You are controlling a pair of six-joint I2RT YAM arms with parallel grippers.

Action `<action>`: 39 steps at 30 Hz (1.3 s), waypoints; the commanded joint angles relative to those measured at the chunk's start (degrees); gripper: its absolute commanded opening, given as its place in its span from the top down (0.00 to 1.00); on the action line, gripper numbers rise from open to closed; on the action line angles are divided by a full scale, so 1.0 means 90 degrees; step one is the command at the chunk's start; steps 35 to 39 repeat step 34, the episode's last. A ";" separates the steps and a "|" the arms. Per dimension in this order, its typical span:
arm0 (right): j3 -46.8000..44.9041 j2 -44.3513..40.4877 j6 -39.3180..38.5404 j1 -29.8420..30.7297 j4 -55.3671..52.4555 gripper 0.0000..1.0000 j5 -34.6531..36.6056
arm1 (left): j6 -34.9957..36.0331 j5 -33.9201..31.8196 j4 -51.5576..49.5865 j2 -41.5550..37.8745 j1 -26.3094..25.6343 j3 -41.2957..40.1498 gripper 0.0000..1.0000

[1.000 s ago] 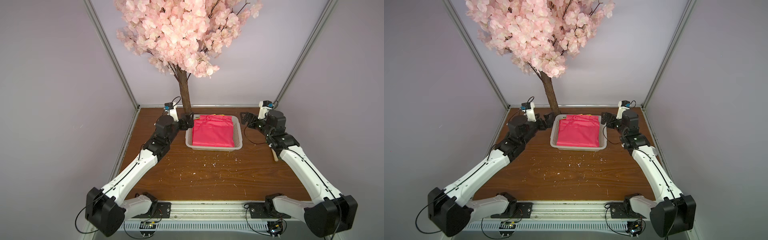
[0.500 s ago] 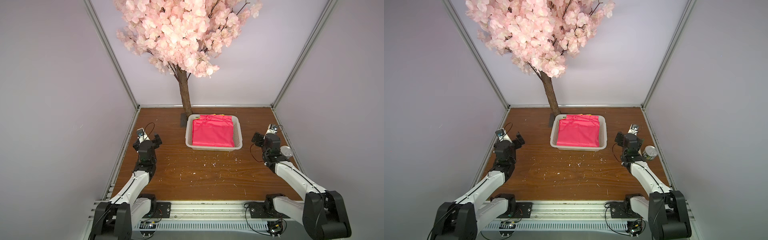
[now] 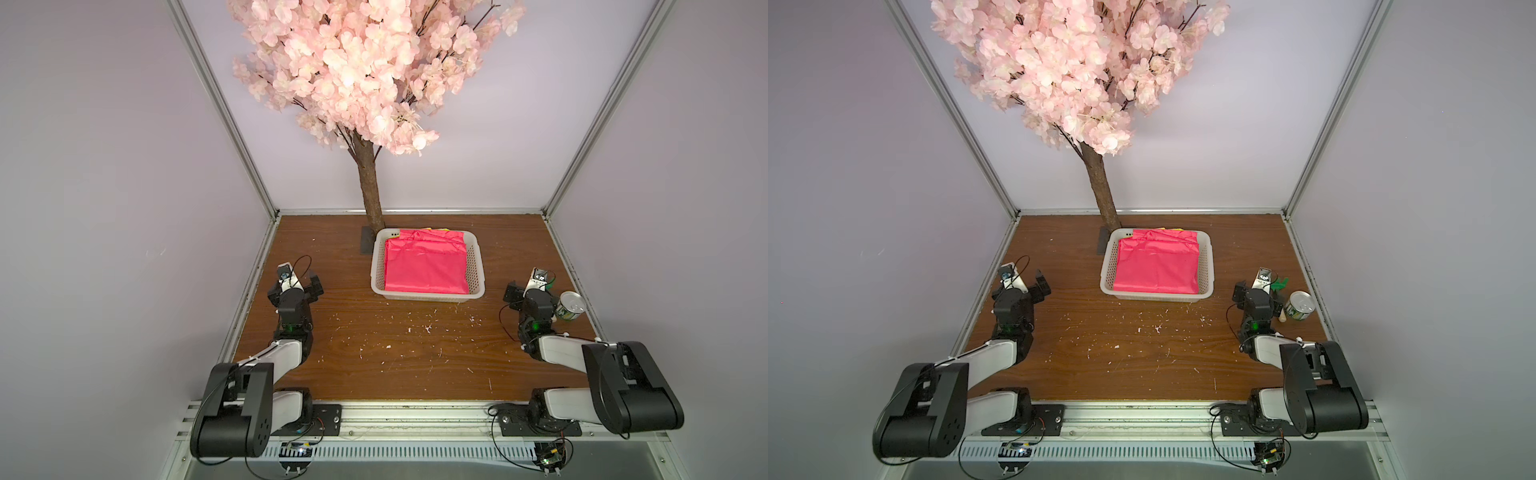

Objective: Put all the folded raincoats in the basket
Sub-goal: Reset both arms

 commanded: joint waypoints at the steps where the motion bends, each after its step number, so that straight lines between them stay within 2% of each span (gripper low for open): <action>1: 0.0153 0.0102 -0.0054 -0.0032 0.0899 0.01 -0.0145 | 0.0166 0.0354 0.1022 0.0315 0.0090 -0.0160 0.00; 5: 0.0113 0.0246 -0.0355 -0.0032 0.1323 0.01 -0.0449 | 0.0231 0.0495 0.1548 0.0806 0.0090 -0.0263 0.00; 9: -0.0360 0.0861 -0.0569 -0.0044 0.2937 0.00 -0.0812 | 0.0451 0.0922 0.2055 0.1209 0.0049 -0.0325 0.00; 10: -0.0305 0.0929 -0.0691 -0.0035 0.2674 0.00 -0.1078 | 0.0504 0.0957 0.2318 0.1344 0.0019 -0.0392 0.00; 12: -0.0518 0.1237 -0.0739 -0.0044 0.3613 0.01 -0.1163 | 0.0673 0.1037 0.3038 0.1715 -0.0077 -0.0574 0.00; 13: -0.0490 0.1142 -0.0703 -0.0044 0.3384 0.00 -0.1166 | 0.0754 0.1112 0.3195 0.1862 -0.0096 -0.0540 0.00; 15: -0.0345 0.1024 -0.0669 -0.0061 0.2903 0.01 -0.1146 | 0.0809 0.1232 0.2700 0.1880 -0.0096 -0.0271 0.00; 20: -0.0512 0.1150 -0.0649 -0.0049 0.3441 0.01 -0.0973 | 0.0826 0.1243 0.2628 0.1865 -0.0101 -0.0249 0.00; 39: -0.0507 0.1158 -0.0590 -0.0050 0.3426 0.00 -0.0857 | 0.0849 0.1185 0.2629 0.1858 -0.0135 -0.0259 0.00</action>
